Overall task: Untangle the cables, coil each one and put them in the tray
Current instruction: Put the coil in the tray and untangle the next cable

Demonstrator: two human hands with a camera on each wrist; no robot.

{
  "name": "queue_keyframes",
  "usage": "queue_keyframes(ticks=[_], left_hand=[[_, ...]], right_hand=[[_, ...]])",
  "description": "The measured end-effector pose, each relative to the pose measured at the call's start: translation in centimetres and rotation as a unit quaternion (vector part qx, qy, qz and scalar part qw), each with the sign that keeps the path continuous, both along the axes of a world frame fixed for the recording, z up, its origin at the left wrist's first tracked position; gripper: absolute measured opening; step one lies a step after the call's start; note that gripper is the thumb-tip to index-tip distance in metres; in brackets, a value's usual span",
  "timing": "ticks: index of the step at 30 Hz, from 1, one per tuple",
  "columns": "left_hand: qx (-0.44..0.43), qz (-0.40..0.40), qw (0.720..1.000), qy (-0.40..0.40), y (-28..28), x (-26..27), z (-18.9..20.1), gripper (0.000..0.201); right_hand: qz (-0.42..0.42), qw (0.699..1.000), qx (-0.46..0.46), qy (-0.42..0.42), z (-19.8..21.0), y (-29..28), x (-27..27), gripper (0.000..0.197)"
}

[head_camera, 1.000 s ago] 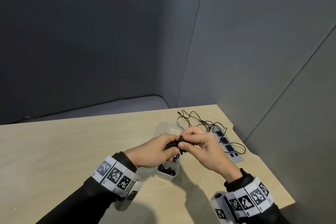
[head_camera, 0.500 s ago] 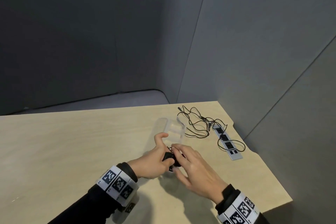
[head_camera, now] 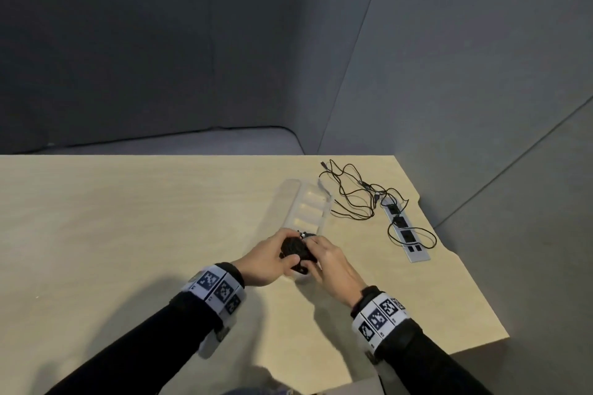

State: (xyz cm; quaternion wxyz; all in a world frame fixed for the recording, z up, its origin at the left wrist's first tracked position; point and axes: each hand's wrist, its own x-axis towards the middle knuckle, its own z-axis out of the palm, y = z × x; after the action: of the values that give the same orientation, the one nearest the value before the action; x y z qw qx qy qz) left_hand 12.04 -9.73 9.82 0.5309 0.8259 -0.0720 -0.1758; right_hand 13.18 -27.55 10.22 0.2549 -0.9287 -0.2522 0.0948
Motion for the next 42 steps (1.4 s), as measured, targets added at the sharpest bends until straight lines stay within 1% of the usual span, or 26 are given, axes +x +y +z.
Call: queue_keyframes(ticks=[1, 3, 6, 8, 9, 11, 14, 16, 18, 20, 24, 27, 29, 32, 34, 35, 37, 38, 39, 40, 42], left_hand=[[-0.002, 0.001, 1.000, -0.001, 0.4, 0.1, -0.3, 0.042], [0.034, 0.017, 0.999, -0.014, 1.5, 0.1, -1.4, 0.041], [0.078, 0.106, 0.991, -0.035, 3.7, -0.9, -4.0, 0.035], [0.105, 0.159, 0.979, -0.073, 5.5, -1.9, -6.3, 0.041], [0.128, 0.176, 0.973, -0.083, 6.5, -2.4, -7.7, 0.042], [0.202, 0.216, 0.952, -0.076, 8.4, -3.1, -9.9, 0.034], [0.313, 0.253, 0.915, -0.041, 10.3, -4.0, -11.7, 0.034], [0.357, 0.242, 0.902, -0.023, 10.9, -4.4, -11.9, 0.040], [0.383, 0.220, 0.897, -0.019, 11.2, -4.5, -11.8, 0.045], [0.392, 0.210, 0.895, -0.015, 11.3, -4.5, -11.7, 0.048], [0.388, 0.212, 0.897, 0.001, 11.5, -4.4, -11.5, 0.048], [0.373, 0.223, 0.900, -0.001, 11.3, -4.4, -11.5, 0.046], [0.367, 0.230, 0.901, 0.002, 11.2, -4.5, -11.5, 0.045], [0.364, 0.239, 0.900, 0.008, 11.1, -4.5, -11.4, 0.045], [0.359, 0.243, 0.901, 0.014, 11.1, -4.5, -11.4, 0.044], [0.359, 0.244, 0.901, 0.016, 11.1, -4.4, -11.3, 0.044], [0.355, 0.245, 0.902, 0.018, 11.1, -4.5, -11.3, 0.044], [0.352, 0.248, 0.902, 0.019, 11.1, -4.4, -11.3, 0.044], [0.349, 0.250, 0.903, 0.020, 11.1, -4.4, -11.2, 0.043], [0.345, 0.252, 0.904, 0.021, 11.1, -4.3, -11.2, 0.042], [0.341, 0.256, 0.904, 0.022, 11.1, -4.3, -11.2, 0.042]], right_hand=[[-0.015, 1.000, -0.008, 0.003, 0.0, -0.1, 1.0, 0.037], [-0.053, 0.998, -0.024, -0.006, 0.3, -0.6, 3.1, 0.036], [-0.129, 0.991, -0.004, -0.017, 0.3, -1.1, 6.4, 0.030], [-0.167, 0.986, -0.009, 0.003, -0.3, -1.0, 8.0, 0.033], [-0.171, 0.985, -0.027, 0.009, -0.8, -0.8, 8.6, 0.033], [-0.159, 0.985, -0.066, 0.008, -1.8, -0.2, 9.3, 0.029], [-0.147, 0.986, -0.077, -0.005, -2.3, 0.7, 9.9, 0.025], [-0.149, 0.984, -0.093, -0.017, -2.6, 1.2, 10.4, 0.024], [-0.142, 0.974, -0.171, -0.041, -2.9, 1.7, 10.6, 0.022], [-0.141, 0.960, -0.234, -0.059, -3.0, 2.0, 10.7, 0.021], [-0.126, 0.938, -0.322, -0.028, -3.5, 2.3, 10.8, 0.019], [-0.108, 0.931, -0.347, -0.020, -3.5, 2.1, 11.1, 0.019], [-0.099, 0.934, -0.344, 0.001, -3.2, 2.2, 11.2, 0.023], [-0.127, 0.952, -0.273, 0.060, -3.4, 1.9, 11.4, 0.024], [-0.128, 0.962, -0.234, 0.061, -3.6, 1.5, 11.0, 0.024], [-0.123, 0.968, -0.211, 0.054, -3.9, 1.2, 10.8, 0.031], [-0.105, 0.983, -0.141, 0.060, -4.0, 0.5, 10.0, 0.053], [-0.082, 0.986, -0.134, 0.054, -4.2, 0.3, 9.9, 0.060], [-0.055, 0.985, -0.160, 0.040, -4.3, 0.1, 9.9, 0.063], [-0.030, 0.981, -0.191, 0.028, -4.7, 0.0, 10.0, 0.063], [-0.013, 0.976, -0.215, 0.027, -4.9, 0.2, 10.4, 0.051]])
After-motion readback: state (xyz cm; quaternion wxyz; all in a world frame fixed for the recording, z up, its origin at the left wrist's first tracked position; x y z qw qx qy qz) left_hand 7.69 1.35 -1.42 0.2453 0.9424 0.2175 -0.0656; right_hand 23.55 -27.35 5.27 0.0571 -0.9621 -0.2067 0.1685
